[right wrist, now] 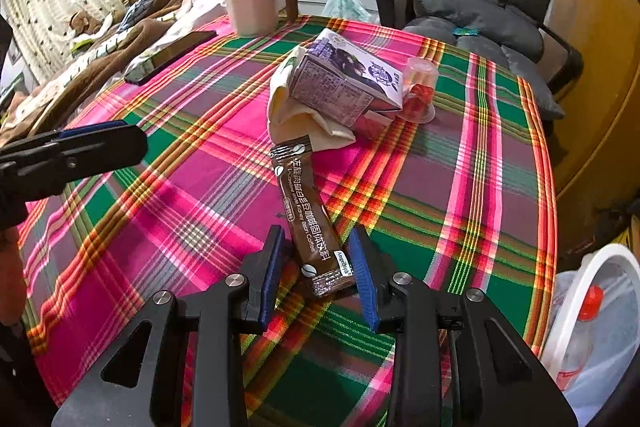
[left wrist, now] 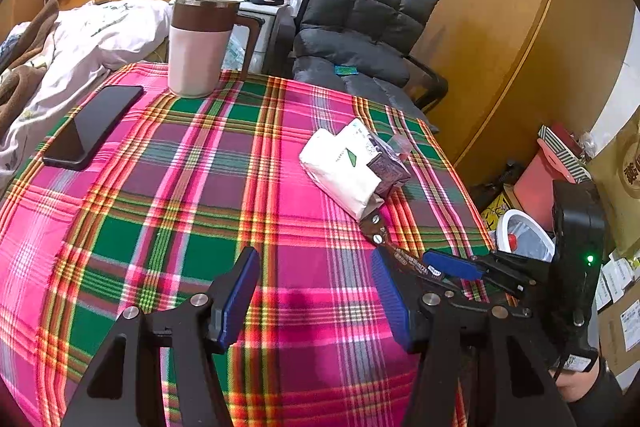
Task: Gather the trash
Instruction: 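Grasp the brown snack bar wrapper with the right tool, then grasp the white paper bag with left tool while right tool holds the snack bar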
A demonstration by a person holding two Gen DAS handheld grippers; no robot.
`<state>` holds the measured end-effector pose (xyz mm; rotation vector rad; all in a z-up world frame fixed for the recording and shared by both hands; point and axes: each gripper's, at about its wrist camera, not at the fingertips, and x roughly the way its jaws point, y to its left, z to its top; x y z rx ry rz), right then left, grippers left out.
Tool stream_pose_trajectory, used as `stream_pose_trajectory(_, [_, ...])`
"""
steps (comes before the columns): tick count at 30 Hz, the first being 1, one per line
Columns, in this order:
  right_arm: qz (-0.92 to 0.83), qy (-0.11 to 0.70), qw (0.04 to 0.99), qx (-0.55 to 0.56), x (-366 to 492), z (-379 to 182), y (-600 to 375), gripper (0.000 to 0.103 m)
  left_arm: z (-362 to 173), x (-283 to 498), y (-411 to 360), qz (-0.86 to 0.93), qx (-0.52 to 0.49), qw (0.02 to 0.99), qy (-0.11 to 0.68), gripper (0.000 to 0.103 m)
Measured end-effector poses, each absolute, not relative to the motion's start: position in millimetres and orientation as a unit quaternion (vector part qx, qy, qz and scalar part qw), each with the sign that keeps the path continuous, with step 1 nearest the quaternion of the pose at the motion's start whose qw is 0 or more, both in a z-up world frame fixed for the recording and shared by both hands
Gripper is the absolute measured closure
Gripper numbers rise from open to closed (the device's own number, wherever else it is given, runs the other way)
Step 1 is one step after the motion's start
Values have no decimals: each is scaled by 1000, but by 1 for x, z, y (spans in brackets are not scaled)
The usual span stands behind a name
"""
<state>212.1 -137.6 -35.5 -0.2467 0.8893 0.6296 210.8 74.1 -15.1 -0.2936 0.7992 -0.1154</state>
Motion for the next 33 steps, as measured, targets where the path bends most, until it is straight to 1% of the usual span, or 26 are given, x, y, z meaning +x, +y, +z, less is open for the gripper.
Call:
stream_pose_trajectory(1, [297, 423, 849, -110, 210, -35, -141, 79, -15, 213, 72, -58, -143, 909, 387, 46])
stream_pose_trajectory(9, [291, 425, 855, -61, 201, -32, -163, 79, -16, 235, 55, -73, -145, 907, 389, 46])
stream_pose_trajectory(16, [276, 427, 861, -17, 194, -34, -189, 79, -31, 264, 37, -67, -144, 900, 407, 46])
stream_pose_trajectory(22, [275, 425, 862, -4, 197, -33, -192, 79, -36, 282, 31, -53, -142, 900, 408, 50])
stream_pose_trajectory(25, [277, 424, 862, 1, 197, -34, -194, 79, -37, 291, 28, -46, -139, 901, 409, 56])
stream_pose_trajectory(29, [280, 422, 862, 6, 197, -33, -195, 79, -40, 298, 28, -33, -133, 900, 413, 77])
stream_pose_trajectory(33, [278, 417, 865, 7, 194, -33, -199, 79, -39, 295, 32, -25, -132, 902, 411, 90])
